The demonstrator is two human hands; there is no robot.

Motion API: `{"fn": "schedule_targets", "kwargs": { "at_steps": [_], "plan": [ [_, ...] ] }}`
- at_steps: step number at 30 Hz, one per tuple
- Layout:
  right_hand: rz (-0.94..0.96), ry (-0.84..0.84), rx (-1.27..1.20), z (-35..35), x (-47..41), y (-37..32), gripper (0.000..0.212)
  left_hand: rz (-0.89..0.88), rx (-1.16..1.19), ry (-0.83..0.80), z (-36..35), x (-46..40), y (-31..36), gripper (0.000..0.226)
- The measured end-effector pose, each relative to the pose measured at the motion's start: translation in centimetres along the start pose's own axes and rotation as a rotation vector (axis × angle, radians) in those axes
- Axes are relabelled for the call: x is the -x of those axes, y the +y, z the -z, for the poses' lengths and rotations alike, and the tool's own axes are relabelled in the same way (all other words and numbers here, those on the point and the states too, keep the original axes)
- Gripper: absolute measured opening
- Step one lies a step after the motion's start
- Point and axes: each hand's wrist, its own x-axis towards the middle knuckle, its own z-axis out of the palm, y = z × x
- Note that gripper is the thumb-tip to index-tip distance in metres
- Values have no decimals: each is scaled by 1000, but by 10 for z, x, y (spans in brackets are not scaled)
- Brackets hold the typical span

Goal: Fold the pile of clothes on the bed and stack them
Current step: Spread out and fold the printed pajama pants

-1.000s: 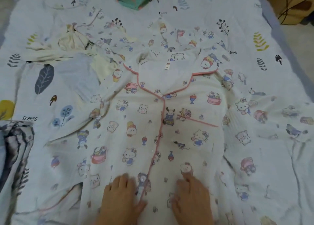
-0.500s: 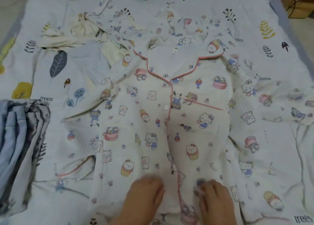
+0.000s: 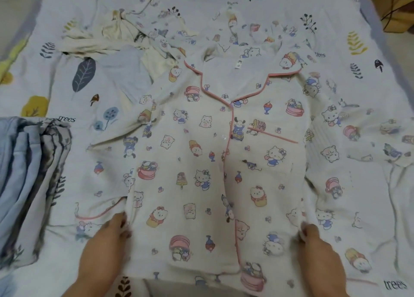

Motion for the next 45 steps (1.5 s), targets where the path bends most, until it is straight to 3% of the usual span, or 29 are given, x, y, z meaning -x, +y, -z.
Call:
{"fn": "schedule_targets", "kwargs": {
  "at_steps": [3,5,7,11,13,16,20,23,26,28,31,34,37,40,42,45],
  "plan": [
    [-109,-15,133,11,6,6,33,50,-168,-102,12,3,-22,37],
    [-43,42,210,8,15,-3,34,-27,-327,-134,12,6,-21,32],
    [100,167,45,0,27,-26,40,-112,-373,39,9,13,-9,27],
    [318,-311,-244,-30,51,-99,52,-415,-252,191,1,20,33,40],
    [323,-412,-310,-43,60,-121,45,-501,-224,238,-1,17,43,41],
    [284,-451,-269,-49,58,-116,44,-402,-67,407,14,1,39,44],
    [276,-615,-49,-47,43,-98,53,52,128,598,45,-34,4,52],
    [316,-536,47,-44,41,-102,57,428,300,398,57,-62,-17,59],
    [365,-275,5,-38,41,-110,60,509,545,78,69,-76,-23,49],
    [373,-188,-58,-30,38,-116,51,376,462,123,81,-78,-12,37],
    [425,-126,-147,-18,35,-126,39,62,277,356,107,-66,28,27],
    [493,-134,-384,-4,37,-140,27,-248,242,319,125,-37,82,23],
    [430,-251,-763,16,36,-162,7,-448,377,43,119,-13,129,29],
    [270,-575,-1282,34,30,-177,32,-566,490,-199,101,-1,162,32],
    [202,-712,-1505,43,24,-177,50,-548,604,-449,91,4,175,28],
    [131,-801,-1658,53,12,-167,41,-463,769,-646,84,3,182,32]
  ]
}}
